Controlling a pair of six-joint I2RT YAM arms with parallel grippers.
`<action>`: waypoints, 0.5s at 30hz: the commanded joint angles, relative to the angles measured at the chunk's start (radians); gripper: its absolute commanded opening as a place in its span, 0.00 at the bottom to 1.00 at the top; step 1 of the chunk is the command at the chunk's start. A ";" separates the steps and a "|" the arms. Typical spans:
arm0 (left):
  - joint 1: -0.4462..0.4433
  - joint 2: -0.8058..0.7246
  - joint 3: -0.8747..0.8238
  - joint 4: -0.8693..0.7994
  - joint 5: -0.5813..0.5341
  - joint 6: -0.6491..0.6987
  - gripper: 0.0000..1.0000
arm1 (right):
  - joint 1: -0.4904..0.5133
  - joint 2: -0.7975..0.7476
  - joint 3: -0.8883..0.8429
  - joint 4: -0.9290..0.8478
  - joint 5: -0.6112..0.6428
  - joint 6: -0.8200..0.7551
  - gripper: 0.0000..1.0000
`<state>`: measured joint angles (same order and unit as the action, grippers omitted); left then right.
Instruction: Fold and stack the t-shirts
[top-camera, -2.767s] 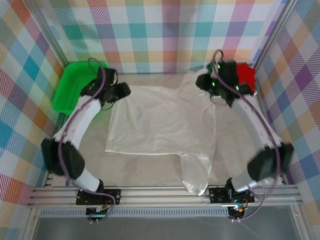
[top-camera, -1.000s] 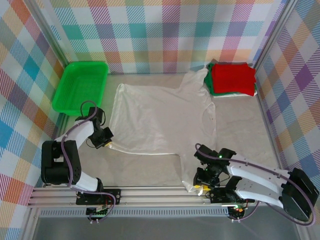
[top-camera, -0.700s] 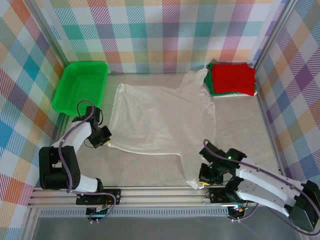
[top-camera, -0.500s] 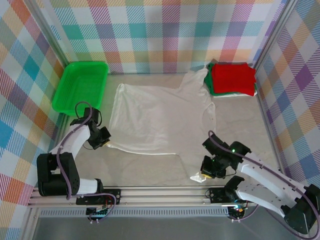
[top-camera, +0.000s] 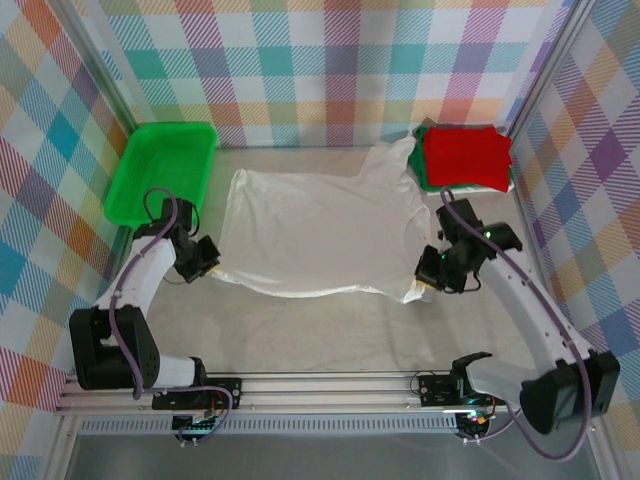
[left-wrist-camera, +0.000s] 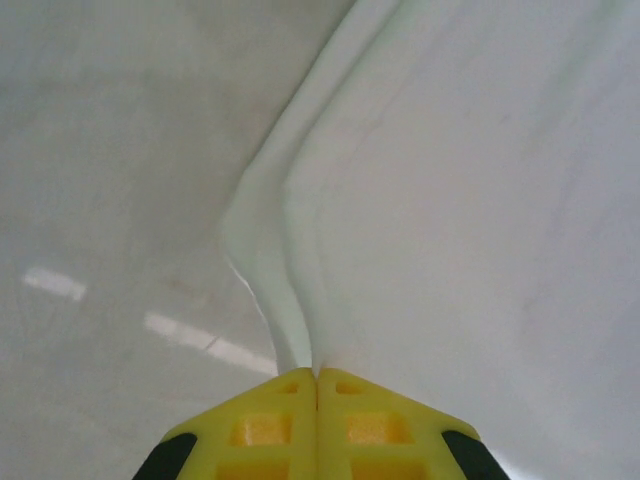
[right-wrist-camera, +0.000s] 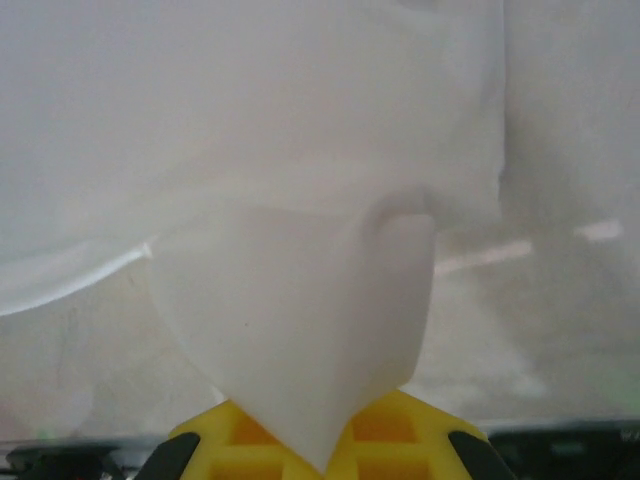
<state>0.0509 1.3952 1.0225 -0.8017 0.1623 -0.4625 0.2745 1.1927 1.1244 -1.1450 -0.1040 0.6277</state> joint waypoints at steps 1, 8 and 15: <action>0.027 0.071 0.092 0.022 0.014 0.043 0.00 | -0.037 0.094 0.092 0.053 0.028 -0.130 0.00; 0.040 0.214 0.198 0.019 -0.009 0.083 0.00 | -0.076 0.277 0.282 0.082 0.059 -0.205 0.00; 0.039 0.284 0.252 0.007 -0.036 0.110 0.00 | -0.090 0.395 0.366 0.118 0.040 -0.226 0.00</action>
<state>0.0708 1.6577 1.2285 -0.7689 0.1467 -0.3832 0.1936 1.5562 1.4578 -1.0389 -0.0601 0.4343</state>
